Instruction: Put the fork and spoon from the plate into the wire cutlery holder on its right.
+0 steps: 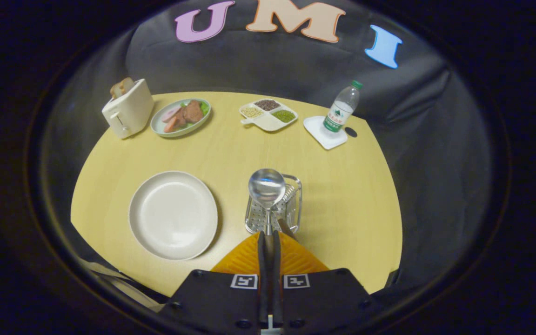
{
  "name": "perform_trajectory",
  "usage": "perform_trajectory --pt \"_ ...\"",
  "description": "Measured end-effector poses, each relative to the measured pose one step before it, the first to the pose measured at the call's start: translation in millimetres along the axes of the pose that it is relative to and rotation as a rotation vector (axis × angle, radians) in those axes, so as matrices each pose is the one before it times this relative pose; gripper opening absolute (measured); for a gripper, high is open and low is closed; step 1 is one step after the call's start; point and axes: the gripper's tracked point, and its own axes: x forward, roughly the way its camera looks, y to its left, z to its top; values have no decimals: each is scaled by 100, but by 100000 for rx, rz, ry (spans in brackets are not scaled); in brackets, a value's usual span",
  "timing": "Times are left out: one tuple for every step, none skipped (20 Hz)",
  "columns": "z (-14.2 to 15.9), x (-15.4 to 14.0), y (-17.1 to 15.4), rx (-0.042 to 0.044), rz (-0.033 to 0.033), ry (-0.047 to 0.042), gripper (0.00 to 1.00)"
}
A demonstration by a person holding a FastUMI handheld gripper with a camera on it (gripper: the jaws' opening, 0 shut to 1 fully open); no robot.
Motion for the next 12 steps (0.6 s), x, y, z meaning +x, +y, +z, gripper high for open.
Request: perform_trajectory --pt "-118 -82 -314 1653 -444 470 6" --pt "-89 -33 -345 2584 -660 141 6" --pt "-90 -86 -357 2524 -431 426 6" --pt "-162 -96 -349 2177 -270 580 6" --pt "-73 80 -352 1461 -437 462 6" --pt "-39 -7 -237 950 -224 263 8" --pt "151 22 -46 545 158 -106 8" --pt "270 13 50 782 72 -873 11" --pt "320 -124 72 893 386 -829 13" --pt "189 167 199 532 287 -465 14" --pt "545 11 28 212 159 -1584 16" --pt "436 -210 2 -29 -211 -980 15"
